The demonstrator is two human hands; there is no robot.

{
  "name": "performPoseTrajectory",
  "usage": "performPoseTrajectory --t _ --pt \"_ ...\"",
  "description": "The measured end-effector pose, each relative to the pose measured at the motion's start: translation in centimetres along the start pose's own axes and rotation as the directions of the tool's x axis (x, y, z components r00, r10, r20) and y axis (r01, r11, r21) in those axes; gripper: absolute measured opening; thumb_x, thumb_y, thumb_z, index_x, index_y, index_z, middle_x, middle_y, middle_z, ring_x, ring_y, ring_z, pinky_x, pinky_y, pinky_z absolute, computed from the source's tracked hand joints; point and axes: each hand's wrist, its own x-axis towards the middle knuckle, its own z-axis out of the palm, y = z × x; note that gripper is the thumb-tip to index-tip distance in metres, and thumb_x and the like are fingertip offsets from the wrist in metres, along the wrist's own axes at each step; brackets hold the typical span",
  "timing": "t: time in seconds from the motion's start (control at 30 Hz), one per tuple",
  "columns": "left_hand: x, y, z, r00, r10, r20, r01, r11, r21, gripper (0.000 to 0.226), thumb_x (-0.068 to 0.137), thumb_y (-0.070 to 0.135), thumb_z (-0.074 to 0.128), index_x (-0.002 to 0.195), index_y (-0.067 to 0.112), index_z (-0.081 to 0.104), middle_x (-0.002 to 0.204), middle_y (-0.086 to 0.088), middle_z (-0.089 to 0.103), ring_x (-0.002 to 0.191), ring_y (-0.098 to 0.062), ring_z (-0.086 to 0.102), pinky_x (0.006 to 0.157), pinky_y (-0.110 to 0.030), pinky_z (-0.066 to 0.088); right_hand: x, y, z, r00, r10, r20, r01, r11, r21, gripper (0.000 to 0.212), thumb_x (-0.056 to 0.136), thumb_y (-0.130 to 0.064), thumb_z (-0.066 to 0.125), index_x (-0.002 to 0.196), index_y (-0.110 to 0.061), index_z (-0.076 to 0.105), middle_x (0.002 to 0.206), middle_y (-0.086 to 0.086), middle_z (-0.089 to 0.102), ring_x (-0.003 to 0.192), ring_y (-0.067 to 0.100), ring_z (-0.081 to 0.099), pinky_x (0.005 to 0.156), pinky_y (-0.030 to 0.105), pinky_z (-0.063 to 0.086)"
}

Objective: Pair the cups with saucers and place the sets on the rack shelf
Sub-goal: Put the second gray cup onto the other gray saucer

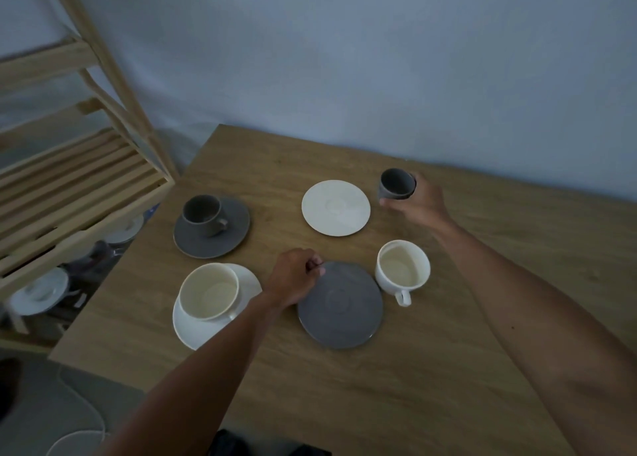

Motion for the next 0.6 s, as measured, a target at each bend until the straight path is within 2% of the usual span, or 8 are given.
performPoseTrajectory --t 0.13,0.2,0.3,0.47,0.53,0.6 --pt "0.0 -0.3 0.0 1.0 0.021 -0.019 -0.022 1.0 -0.021 0.009 0.084 0.022 0.069 0.09 0.016 0.071 0.085 0.008 0.066 0.078 -0.005 0.056 0.063 -0.004 0.033 -3.2 -2.8 -1.7 0.997 -0.076 0.013 0.075 0.996 0.056 0.065 0.056 -0.04 0.091 0.111 -0.029 0.058 0.103 -0.012 0.065 0.095 0.008 0.061 0.07 0.014 0.042" --pt "0.0 -0.4 -0.2 1.0 0.009 -0.013 -0.009 0.999 -0.035 0.011 0.083 0.024 0.069 0.091 0.016 0.072 0.086 0.008 0.067 0.079 -0.003 0.056 0.063 -0.005 0.033 -5.6 -4.1 -2.3 0.993 -0.114 0.035 0.112 0.992 0.054 0.066 0.056 -0.043 0.091 0.111 -0.031 0.058 0.102 -0.015 0.065 0.092 0.001 0.061 0.072 0.013 0.043" --pt "0.0 -0.6 -0.3 1.0 -0.027 -0.001 0.027 0.998 -0.051 0.017 0.082 0.027 0.07 0.095 0.016 0.073 0.09 0.006 0.069 0.081 -0.004 0.056 0.07 -0.015 0.036 -9.4 -5.3 -2.2 0.989 -0.136 0.062 0.133 0.99 0.057 0.07 0.055 -0.044 0.091 0.116 -0.029 0.059 0.101 -0.019 0.065 0.091 -0.01 0.059 0.072 0.01 0.043" --pt "0.1 -0.9 -0.6 0.998 -0.055 0.035 0.057 0.995 -0.076 0.02 0.083 0.029 0.071 0.099 0.017 0.073 0.098 0.002 0.072 0.087 -0.009 0.059 0.078 -0.021 0.04 -15.0 -5.8 -0.3 0.985 -0.135 0.112 0.129 0.99 0.059 0.071 0.055 -0.044 0.091 0.117 -0.032 0.057 0.097 -0.027 0.062 0.092 -0.018 0.056 0.07 0.0 0.042" --pt "0.1 -0.9 -0.7 0.996 -0.072 0.057 0.077 0.993 -0.089 0.021 0.084 0.03 0.07 0.1 0.016 0.073 0.099 0.002 0.071 0.088 -0.009 0.058 0.079 -0.022 0.04 -16.8 -5.4 0.9 0.983 -0.123 0.138 0.116 0.992 0.058 0.072 0.056 -0.043 0.091 0.118 -0.034 0.055 0.097 -0.029 0.059 0.091 -0.019 0.055 0.07 0.002 0.041" --pt "0.1 -0.8 -0.8 0.995 -0.058 0.075 0.064 0.995 -0.079 0.02 0.084 0.028 0.07 0.1 0.017 0.073 0.099 0.002 0.071 0.088 -0.009 0.059 0.079 -0.023 0.04 -18.1 -5.0 2.2 0.979 -0.111 0.171 0.101 0.993 0.066 0.071 0.057 -0.042 0.091 0.118 -0.034 0.054 0.1 -0.027 0.061 0.095 -0.012 0.057 0.075 0.008 0.043"
